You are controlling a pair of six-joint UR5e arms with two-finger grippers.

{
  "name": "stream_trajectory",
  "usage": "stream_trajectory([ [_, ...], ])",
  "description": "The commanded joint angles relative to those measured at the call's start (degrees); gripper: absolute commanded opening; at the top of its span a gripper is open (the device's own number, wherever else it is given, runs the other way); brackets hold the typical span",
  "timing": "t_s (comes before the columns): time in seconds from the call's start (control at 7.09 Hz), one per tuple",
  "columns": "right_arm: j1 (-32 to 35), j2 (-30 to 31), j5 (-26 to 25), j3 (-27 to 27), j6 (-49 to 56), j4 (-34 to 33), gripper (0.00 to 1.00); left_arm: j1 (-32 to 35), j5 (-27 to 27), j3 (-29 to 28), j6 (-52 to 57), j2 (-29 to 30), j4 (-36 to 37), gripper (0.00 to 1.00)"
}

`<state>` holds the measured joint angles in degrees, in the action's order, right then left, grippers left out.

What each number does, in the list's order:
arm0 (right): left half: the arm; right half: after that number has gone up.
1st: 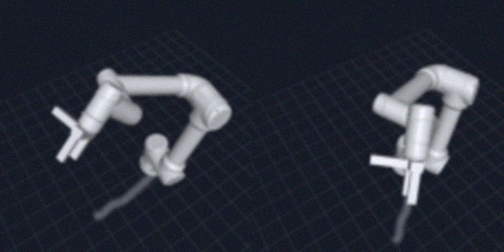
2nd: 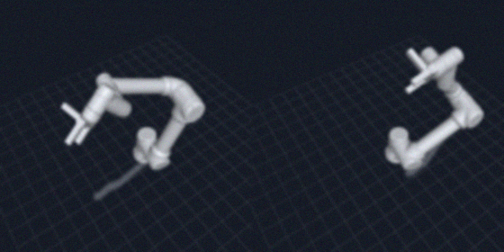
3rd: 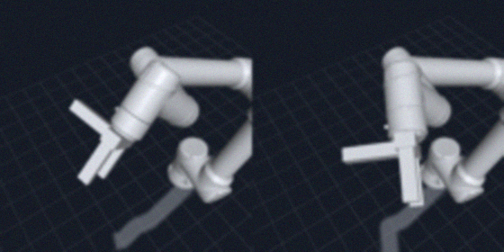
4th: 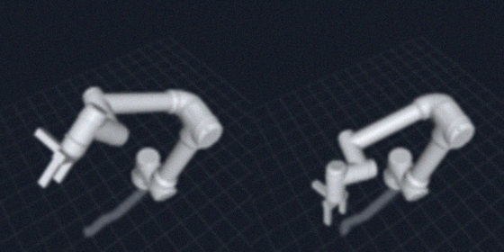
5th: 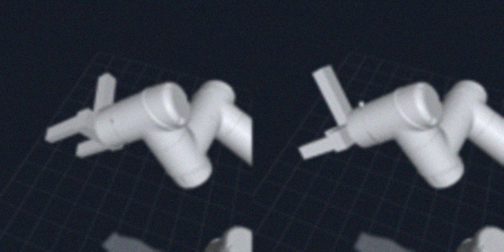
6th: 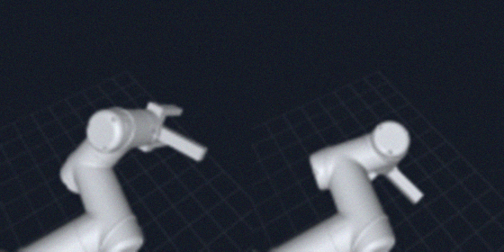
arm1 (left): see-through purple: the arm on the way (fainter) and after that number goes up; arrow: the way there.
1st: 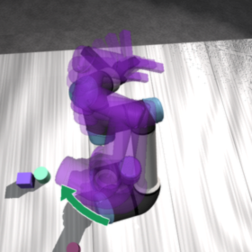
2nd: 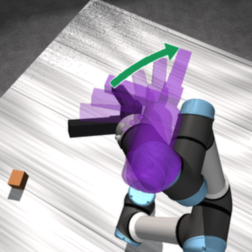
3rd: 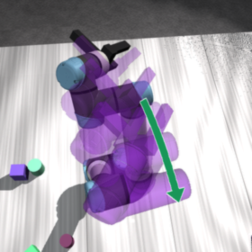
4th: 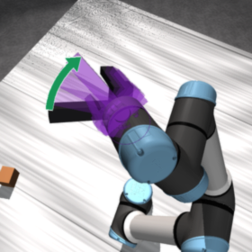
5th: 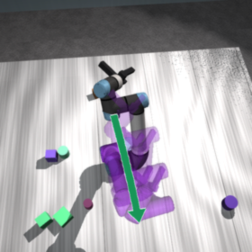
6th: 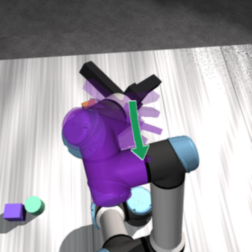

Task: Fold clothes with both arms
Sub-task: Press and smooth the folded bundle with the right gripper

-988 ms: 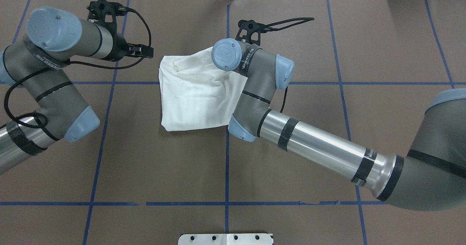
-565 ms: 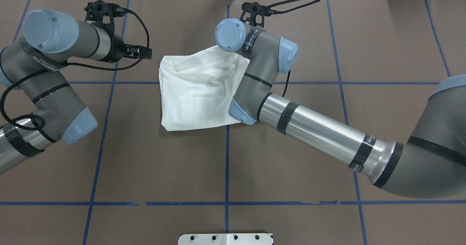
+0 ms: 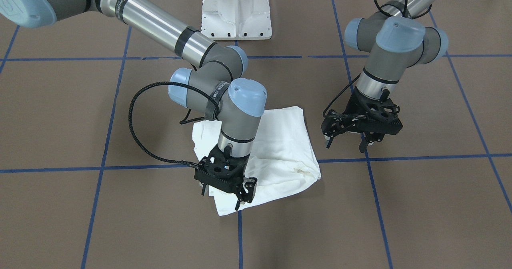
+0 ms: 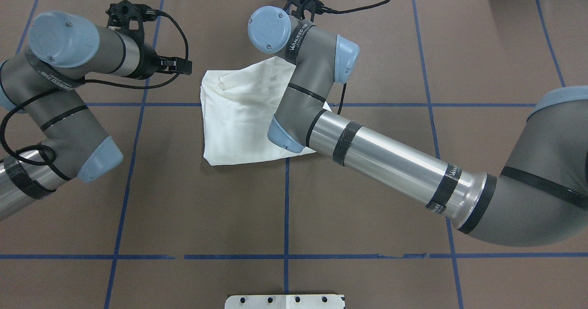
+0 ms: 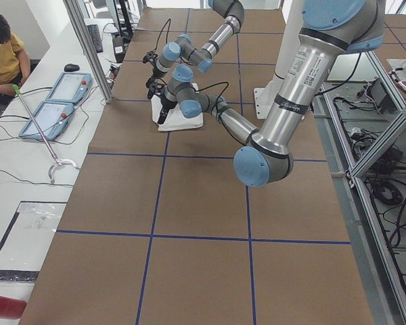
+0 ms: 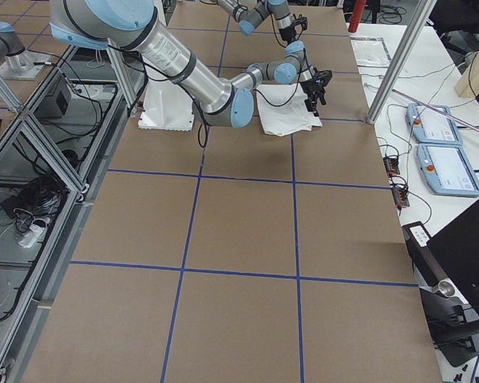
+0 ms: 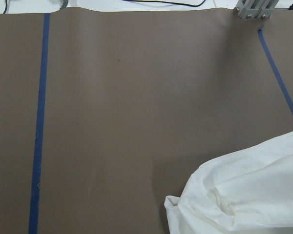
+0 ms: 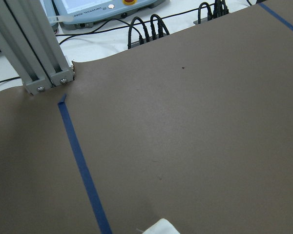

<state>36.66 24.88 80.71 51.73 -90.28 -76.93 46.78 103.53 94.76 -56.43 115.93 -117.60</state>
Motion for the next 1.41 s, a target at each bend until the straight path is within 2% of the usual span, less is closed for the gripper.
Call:
stream_trajectory([
  [0.0,-1.1,-0.2,0.1,0.0,-4.8,-0.1,0.9,0.0,0.0,0.1,-0.1,0.0,0.0,1.0],
  [0.14,-1.8,-0.2,0.0,0.1,-7.5,-0.1,0.79,0.0,0.0,0.1,0.0,0.0,0.0,1.0],
  [0.28,-2.2,-0.2,0.0,0.6,-9.4,-0.1,0.56,0.0,0.0,0.1,-0.1,0.0,0.0,1.0],
  [0.42,-2.2,-0.3,0.0,0.7,-11.8,-0.1,0.01,0.0,0.0,0.1,-0.1,0.0,0.0,1.0],
  [0.99,0.8,0.1,-0.4,-0.4,-7.4,-1.5,0.0,-0.2,0.0,0.2,-0.6,0.0,0.0,1.0],
  [1.13,0.9,0.1,-4.0,-3.0,-4.8,-1.9,0.0,-0.2,0.0,0.2,-0.6,0.0,0.0,1.0],
  [1.27,0.7,0.0,-5.0,-3.8,-3.9,-1.8,0.0,-0.2,0.0,0.2,-1.4,0.0,0.0,1.0],
])
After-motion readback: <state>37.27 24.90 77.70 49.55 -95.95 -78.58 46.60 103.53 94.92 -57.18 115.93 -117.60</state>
